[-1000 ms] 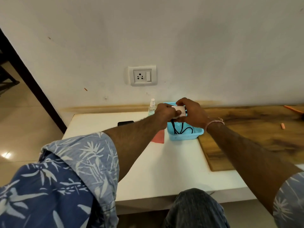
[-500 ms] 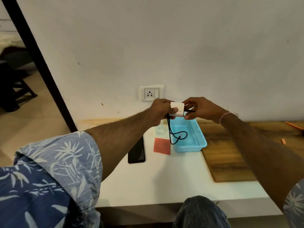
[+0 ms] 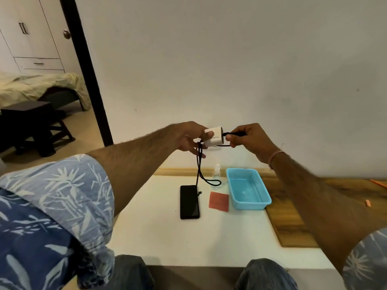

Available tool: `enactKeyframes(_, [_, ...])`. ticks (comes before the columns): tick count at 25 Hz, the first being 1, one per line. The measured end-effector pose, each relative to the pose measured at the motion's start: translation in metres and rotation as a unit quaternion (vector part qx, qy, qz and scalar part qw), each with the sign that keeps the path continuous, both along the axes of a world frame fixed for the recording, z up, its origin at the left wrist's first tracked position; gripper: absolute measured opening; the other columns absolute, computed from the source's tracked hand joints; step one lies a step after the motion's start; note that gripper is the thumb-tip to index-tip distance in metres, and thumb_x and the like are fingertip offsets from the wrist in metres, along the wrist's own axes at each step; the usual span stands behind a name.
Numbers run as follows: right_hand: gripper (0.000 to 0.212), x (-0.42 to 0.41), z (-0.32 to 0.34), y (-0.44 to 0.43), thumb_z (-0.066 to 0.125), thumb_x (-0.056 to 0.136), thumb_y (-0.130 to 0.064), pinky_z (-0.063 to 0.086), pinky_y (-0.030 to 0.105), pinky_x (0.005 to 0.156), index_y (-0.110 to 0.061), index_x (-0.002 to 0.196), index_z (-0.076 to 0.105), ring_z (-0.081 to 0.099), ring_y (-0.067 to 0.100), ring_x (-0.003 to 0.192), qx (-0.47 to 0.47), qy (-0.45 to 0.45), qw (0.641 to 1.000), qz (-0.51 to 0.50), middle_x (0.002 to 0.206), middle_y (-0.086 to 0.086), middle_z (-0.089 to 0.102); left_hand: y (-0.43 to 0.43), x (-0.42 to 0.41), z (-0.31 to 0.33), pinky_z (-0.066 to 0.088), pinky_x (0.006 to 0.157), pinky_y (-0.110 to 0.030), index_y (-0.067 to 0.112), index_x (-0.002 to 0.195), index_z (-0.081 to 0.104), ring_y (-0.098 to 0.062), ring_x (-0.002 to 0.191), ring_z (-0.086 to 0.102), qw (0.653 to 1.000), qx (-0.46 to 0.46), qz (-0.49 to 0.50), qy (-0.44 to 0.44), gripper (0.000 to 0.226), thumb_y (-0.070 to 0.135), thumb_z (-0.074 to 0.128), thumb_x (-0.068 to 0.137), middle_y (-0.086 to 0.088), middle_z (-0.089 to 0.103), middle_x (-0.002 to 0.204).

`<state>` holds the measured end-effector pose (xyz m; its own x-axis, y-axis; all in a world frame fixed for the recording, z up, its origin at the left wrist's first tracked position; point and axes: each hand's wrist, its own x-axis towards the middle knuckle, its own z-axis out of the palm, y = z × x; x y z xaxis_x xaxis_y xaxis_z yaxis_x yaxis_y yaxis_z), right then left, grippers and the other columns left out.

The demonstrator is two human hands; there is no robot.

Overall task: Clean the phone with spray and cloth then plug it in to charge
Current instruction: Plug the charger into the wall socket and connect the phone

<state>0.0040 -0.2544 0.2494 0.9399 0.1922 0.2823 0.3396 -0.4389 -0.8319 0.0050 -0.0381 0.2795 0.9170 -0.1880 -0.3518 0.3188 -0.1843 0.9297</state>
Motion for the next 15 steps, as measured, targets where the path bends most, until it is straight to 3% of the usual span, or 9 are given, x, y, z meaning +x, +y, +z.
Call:
enactKeyframes(7, [0.016,-0.009,0.016,0.023,0.079,0.078,-0.025,0.055,0.023,0.072,-0.015,0.09,0.076,0.069,0.01,0.068,0.008,-0.003,1.0,-0.001,0.073,0.002,0.073,0.03,-0.015,0.021,0.05,0.092,-0.065,0.009,0.119,0.061,-0.032,0.092,0.065,0.996,0.072,-0.041,0.033,0.025,0.021,0.066,0.098,-0.007,0.054,0.13])
enactKeyframes(13, [0.015,-0.011,0.014,0.032,0.077,0.08,-0.016,0.058,0.031,0.079,-0.007,0.09,0.074,0.065,0.018,0.07,0.096,0.027,0.995,0.002,0.076,0.009,0.069,0.037,-0.016,0.012,0.039,0.092,-0.036,0.013,0.104,0.069,-0.021,0.09,0.06,0.997,0.027,0.046,-0.052,0.011,0.014,0.071,0.093,-0.002,0.067,0.107])
enactKeyframes(15, [0.011,-0.012,0.01,0.036,0.075,0.082,-0.014,0.058,0.03,0.077,-0.007,0.09,0.073,0.063,0.017,0.069,0.137,0.033,0.99,0.006,0.074,0.007,0.068,0.036,-0.015,0.003,0.037,0.088,-0.032,0.007,0.113,0.07,-0.021,0.091,0.057,0.992,-0.029,0.092,-0.08,0.021,0.009,0.071,0.092,-0.004,0.067,0.101])
